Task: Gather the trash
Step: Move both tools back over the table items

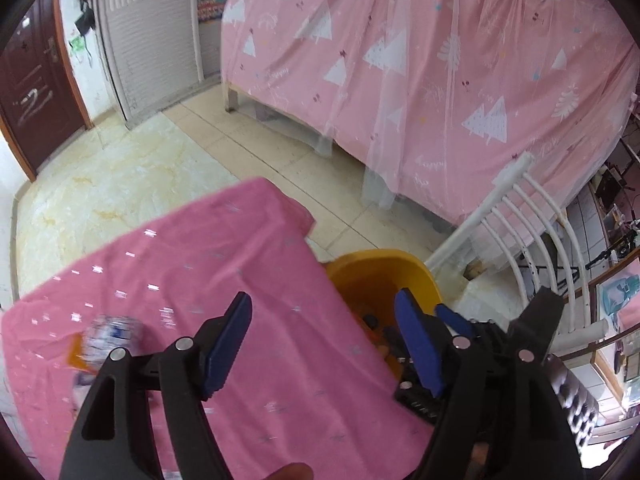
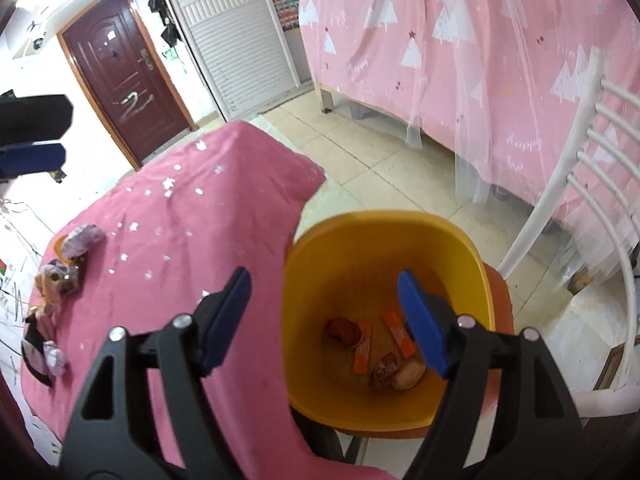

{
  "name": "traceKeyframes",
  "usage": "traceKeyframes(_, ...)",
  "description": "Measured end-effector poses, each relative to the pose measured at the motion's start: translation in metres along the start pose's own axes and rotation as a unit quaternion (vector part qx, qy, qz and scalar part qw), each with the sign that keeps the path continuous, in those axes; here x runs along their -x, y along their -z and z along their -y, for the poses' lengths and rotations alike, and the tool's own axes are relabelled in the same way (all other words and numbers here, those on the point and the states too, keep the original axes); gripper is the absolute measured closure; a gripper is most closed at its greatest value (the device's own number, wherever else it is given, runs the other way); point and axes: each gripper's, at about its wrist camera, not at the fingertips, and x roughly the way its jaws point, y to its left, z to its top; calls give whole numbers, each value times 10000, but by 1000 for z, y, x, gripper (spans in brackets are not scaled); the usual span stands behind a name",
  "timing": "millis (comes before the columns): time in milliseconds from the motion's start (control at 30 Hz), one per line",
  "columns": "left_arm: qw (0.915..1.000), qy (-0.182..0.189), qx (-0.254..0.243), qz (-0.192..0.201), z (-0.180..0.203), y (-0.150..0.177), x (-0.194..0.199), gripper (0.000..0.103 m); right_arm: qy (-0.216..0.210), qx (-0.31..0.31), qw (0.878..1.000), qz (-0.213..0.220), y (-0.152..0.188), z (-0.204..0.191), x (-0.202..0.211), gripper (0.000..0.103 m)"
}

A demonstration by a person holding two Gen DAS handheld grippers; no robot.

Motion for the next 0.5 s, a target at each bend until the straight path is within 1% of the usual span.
traceKeyframes(100,9997,-125,23,198,-25,-1,27,33,-5,76,9999,120,-6,-13,9,30)
traceKeyframes(133,9995,-182,42,254,-34,-1,35,32,-16,113,9998,160,-9,-19,12,26)
traceKeyframes(200,9986,-332,126,399,-57,-1,54,31,-52,211,9995,232,-12,-30,17,23)
traceKeyframes(367,9949,-673,359,661,-107,4,89,29,-224,539,9979,268,-20,-70,20,23)
traceKeyframes(500,9928,-843,463,716,-140,15,103,28,-377,794,9958,254,-21,-105,18,23)
